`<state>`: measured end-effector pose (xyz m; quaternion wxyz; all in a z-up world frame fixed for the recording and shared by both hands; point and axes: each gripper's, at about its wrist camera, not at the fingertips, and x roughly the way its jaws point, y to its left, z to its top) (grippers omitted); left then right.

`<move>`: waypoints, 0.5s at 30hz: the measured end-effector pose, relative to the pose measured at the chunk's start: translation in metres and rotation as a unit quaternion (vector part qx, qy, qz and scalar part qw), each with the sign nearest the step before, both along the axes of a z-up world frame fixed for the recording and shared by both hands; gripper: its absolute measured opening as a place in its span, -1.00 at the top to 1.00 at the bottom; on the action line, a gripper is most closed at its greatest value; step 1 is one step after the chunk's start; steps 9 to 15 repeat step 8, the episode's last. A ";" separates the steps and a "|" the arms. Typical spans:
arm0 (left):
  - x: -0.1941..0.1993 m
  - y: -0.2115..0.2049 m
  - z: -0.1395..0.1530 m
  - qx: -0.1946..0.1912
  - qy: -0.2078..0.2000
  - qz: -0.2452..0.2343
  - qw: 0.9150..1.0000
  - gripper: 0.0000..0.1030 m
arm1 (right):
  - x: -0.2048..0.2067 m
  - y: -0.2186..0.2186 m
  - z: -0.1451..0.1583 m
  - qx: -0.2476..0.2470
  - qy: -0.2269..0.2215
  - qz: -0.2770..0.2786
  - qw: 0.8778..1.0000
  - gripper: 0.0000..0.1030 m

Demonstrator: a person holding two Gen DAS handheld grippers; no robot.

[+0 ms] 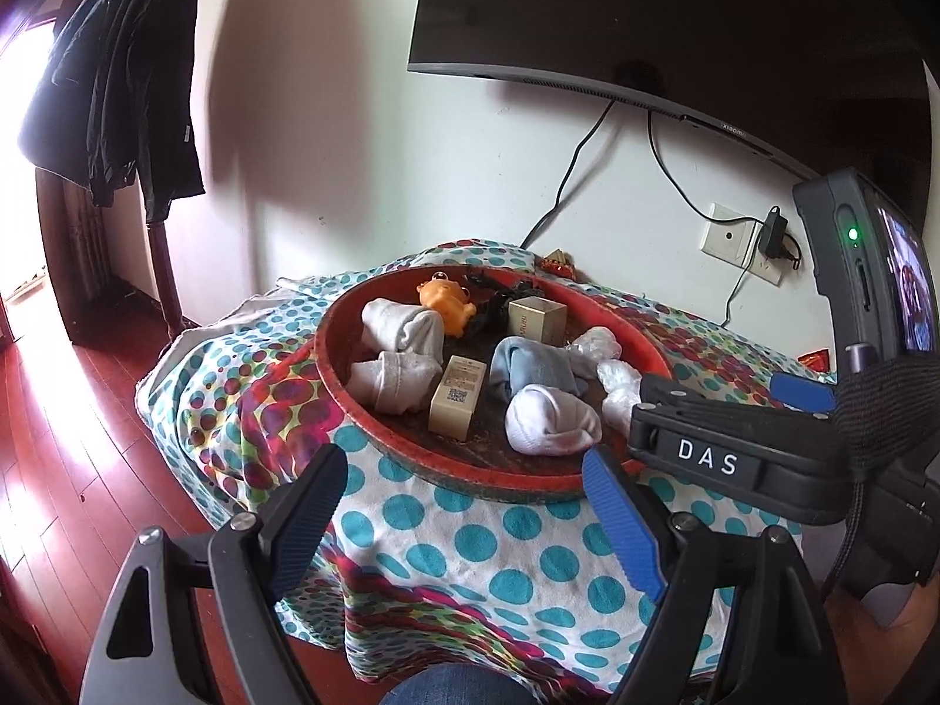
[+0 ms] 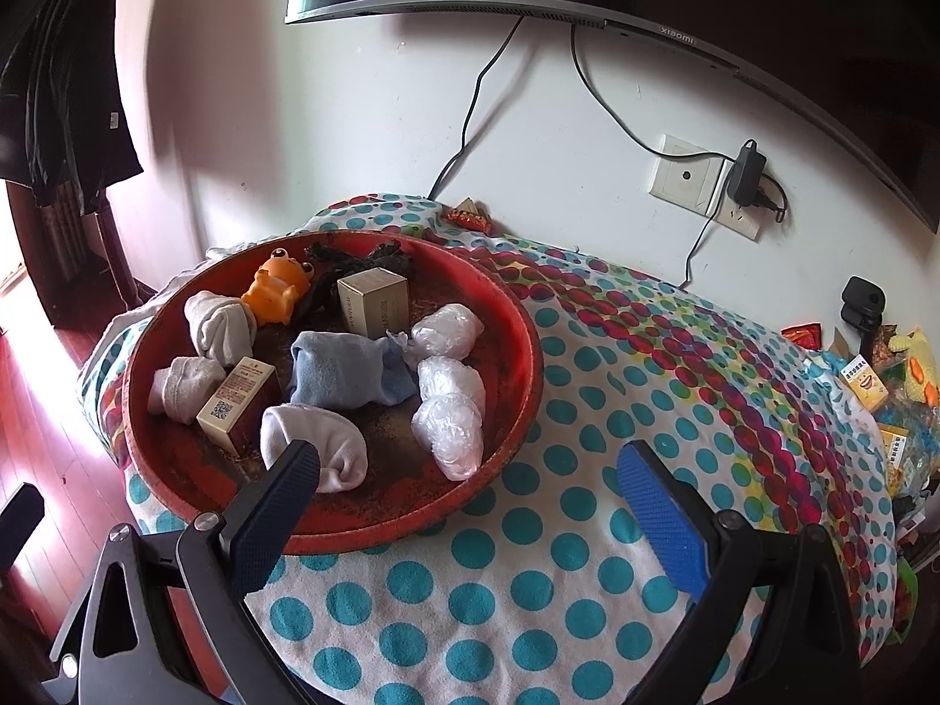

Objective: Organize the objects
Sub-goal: 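Withdraw the right gripper back from the tray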

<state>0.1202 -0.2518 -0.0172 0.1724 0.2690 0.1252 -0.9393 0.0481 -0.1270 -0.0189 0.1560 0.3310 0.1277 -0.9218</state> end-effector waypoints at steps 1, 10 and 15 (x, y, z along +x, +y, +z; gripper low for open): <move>-0.001 0.000 -0.001 0.000 -0.002 0.000 1.000 -0.64 | 0.000 0.000 0.000 -0.001 -0.001 0.001 1.000 -0.96; -0.001 0.001 -0.002 -0.001 -0.006 -0.002 1.000 -0.64 | 0.001 -0.001 -0.002 0.002 -0.002 0.002 1.000 -0.96; -0.001 0.001 -0.002 -0.001 -0.006 -0.002 1.000 -0.64 | 0.001 -0.001 -0.002 0.002 -0.002 0.002 1.000 -0.96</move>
